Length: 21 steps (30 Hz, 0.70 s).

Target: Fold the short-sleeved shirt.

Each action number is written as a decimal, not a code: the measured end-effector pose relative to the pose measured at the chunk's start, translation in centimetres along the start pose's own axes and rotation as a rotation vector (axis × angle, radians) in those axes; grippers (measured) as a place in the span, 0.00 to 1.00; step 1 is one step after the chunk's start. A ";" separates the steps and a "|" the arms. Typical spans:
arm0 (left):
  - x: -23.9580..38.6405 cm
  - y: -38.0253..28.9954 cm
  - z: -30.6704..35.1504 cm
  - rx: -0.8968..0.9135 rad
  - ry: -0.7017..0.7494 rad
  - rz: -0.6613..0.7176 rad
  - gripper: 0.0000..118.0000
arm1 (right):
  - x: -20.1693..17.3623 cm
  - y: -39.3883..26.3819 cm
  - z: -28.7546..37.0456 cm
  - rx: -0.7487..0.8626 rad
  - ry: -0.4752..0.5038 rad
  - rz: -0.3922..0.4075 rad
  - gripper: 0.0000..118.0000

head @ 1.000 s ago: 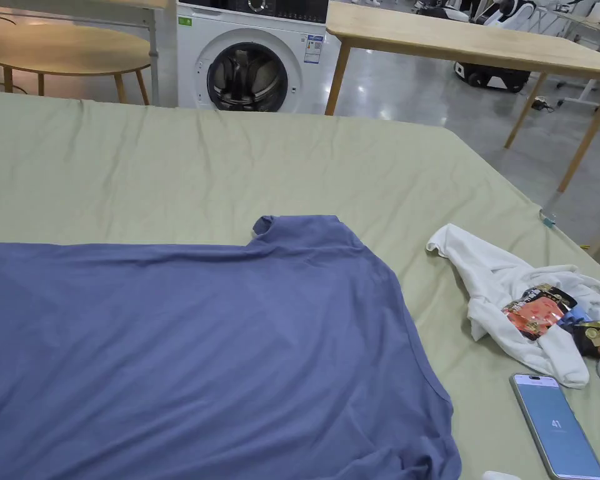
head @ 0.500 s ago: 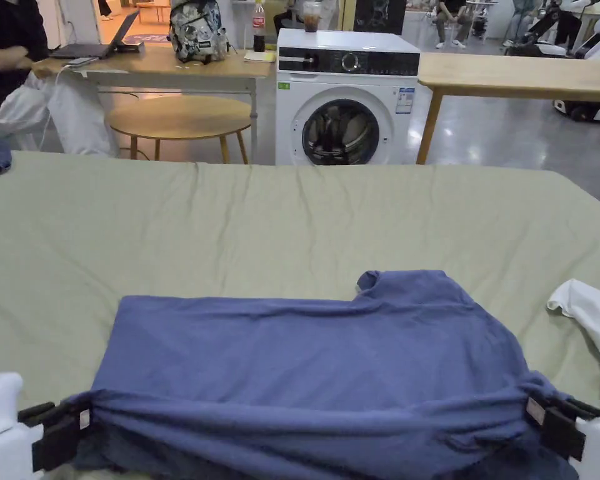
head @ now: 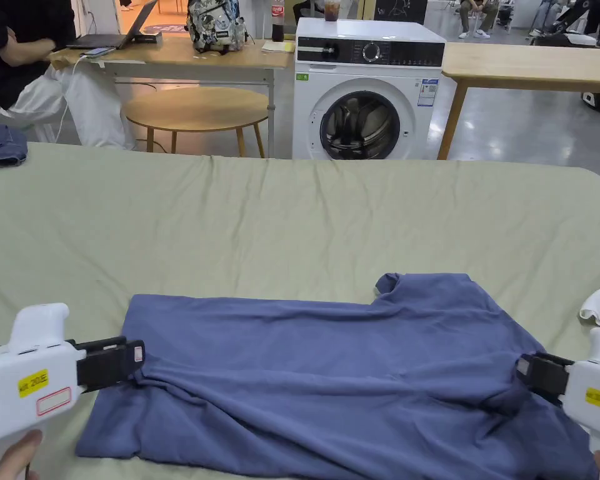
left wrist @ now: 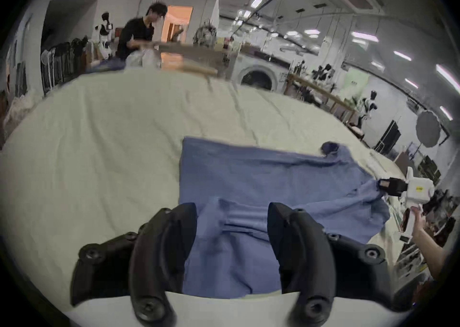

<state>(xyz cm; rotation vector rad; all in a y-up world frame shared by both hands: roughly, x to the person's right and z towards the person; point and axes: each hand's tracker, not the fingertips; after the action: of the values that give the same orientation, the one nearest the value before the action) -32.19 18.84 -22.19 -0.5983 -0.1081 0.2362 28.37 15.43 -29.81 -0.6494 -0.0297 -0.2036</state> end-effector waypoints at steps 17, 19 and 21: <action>10.3 -7.0 21.0 0.273 -0.005 -0.207 0.00 | -5.3 -9.6 23.9 0.234 0.157 0.214 0.00; 10.1 -8.1 21.5 0.275 -0.011 -0.163 0.00 | -6.3 -10.3 24.9 0.245 0.143 0.223 0.00; 9.5 -8.4 21.2 0.251 -0.011 -0.155 0.00 | -6.6 -10.4 24.8 0.242 0.142 0.224 0.00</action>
<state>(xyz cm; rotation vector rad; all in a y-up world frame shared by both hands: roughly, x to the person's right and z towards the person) -25.04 26.03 0.27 -0.3374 -0.1330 0.1004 20.75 23.48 -4.42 -0.3920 0.1530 -0.0281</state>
